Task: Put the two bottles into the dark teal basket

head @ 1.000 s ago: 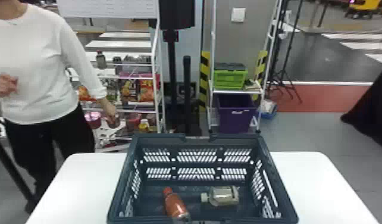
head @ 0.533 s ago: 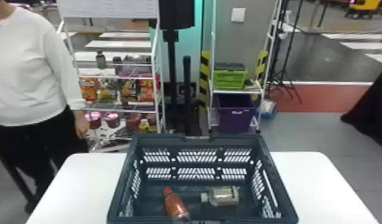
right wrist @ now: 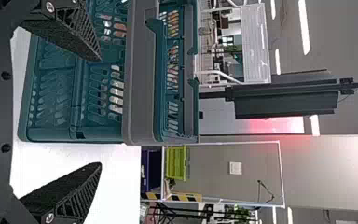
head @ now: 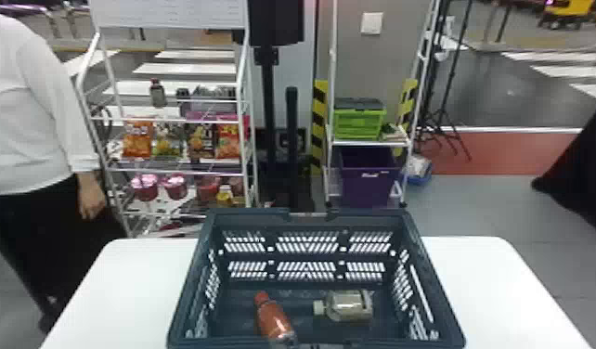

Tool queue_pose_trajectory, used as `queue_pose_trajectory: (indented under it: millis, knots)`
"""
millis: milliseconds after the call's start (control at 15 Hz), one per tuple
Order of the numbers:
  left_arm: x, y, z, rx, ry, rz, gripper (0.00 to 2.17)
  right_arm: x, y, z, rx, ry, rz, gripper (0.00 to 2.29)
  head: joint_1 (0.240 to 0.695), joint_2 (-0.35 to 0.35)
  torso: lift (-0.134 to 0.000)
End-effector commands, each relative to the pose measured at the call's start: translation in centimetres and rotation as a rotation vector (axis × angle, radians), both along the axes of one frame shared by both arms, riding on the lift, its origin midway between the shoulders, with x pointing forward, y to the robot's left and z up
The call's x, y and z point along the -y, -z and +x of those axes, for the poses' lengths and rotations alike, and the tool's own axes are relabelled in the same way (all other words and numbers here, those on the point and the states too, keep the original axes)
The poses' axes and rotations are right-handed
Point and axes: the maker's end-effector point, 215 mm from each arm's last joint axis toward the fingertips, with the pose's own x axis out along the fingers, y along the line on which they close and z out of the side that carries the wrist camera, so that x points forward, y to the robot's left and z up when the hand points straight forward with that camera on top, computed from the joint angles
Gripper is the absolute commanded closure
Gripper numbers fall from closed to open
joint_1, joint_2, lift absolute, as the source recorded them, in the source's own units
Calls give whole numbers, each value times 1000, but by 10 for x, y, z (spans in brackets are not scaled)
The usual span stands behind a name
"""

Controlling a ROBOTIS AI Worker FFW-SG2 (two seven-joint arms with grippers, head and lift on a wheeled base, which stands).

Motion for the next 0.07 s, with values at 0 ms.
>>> queue_pose_trajectory:
  millis: [0]
  knots:
    - [3,-2,-1,-2,8,-1,66,0,0,-6,-4,1,0,87,499,0,0]
